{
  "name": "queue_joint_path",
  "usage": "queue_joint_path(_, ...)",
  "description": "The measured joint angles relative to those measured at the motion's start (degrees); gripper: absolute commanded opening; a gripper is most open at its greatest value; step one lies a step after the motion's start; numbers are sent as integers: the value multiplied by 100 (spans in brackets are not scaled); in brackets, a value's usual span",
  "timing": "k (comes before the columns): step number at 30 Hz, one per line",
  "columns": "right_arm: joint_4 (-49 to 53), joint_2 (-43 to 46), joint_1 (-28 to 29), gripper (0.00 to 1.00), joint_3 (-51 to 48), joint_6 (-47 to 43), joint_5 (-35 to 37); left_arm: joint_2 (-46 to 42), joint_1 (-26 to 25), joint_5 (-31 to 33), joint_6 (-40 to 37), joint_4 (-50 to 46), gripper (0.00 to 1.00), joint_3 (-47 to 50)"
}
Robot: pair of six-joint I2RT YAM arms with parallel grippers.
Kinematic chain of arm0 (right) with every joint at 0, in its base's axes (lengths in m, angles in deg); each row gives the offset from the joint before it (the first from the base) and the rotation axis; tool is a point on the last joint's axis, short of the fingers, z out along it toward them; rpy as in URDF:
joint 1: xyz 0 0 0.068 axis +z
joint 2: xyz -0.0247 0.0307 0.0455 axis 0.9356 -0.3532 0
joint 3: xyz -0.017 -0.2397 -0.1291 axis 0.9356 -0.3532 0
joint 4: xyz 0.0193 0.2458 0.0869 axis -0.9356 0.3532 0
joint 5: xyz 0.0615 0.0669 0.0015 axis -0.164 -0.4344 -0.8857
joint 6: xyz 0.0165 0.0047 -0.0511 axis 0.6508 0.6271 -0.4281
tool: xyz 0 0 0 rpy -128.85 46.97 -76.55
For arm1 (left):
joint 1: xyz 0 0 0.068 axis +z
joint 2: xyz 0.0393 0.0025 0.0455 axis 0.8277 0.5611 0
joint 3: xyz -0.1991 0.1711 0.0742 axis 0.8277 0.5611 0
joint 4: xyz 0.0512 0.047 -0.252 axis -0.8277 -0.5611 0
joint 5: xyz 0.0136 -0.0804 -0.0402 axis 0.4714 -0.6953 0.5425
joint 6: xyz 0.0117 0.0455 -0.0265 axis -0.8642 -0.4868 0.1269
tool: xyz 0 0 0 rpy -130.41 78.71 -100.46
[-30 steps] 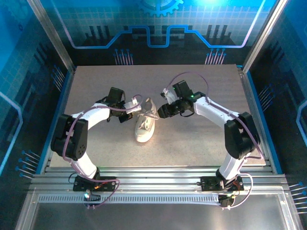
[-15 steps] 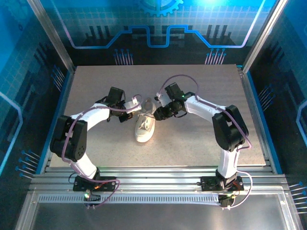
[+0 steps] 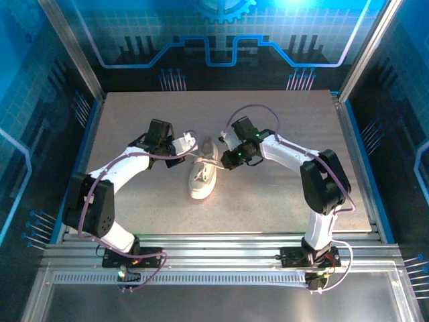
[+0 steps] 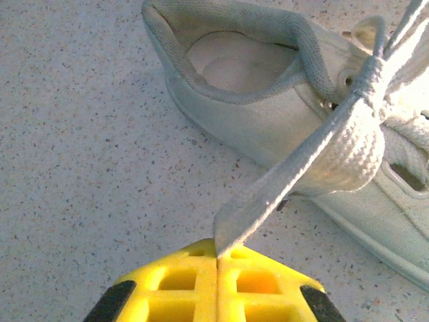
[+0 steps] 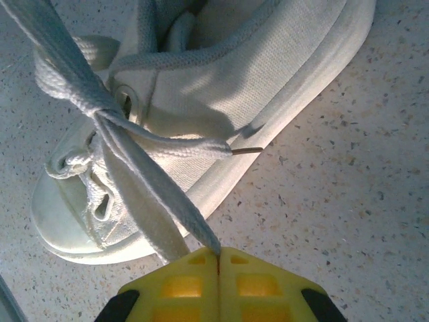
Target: Tie the shoes
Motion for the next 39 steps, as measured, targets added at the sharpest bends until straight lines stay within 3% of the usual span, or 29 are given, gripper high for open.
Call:
queue_joint_path(19, 422, -59, 236, 0, 0, -529, 872, 249, 227, -160, 136, -7, 0, 101)
queue_joint_path(35, 393, -282, 227, 0, 76, -595, 935, 656, 433, -461, 363, 350, 0, 365)
queue_joint_path(36, 385, -282, 223, 2, 76, -592, 935, 656, 435, -459, 369, 391, 0, 367)
queue_joint_path(37, 387, -273, 219, 24, 76, -592, 935, 654, 439, -459, 389, 437, 14, 367)
queue_joint_path(38, 387, -258, 205, 40, 76, -575, 929, 647, 439, -459, 439, 483, 28, 367)
queue_joint_path(39, 400, -221, 184, 44, 76, -573, 929, 619, 446, -433, 492, 529, 37, 380)
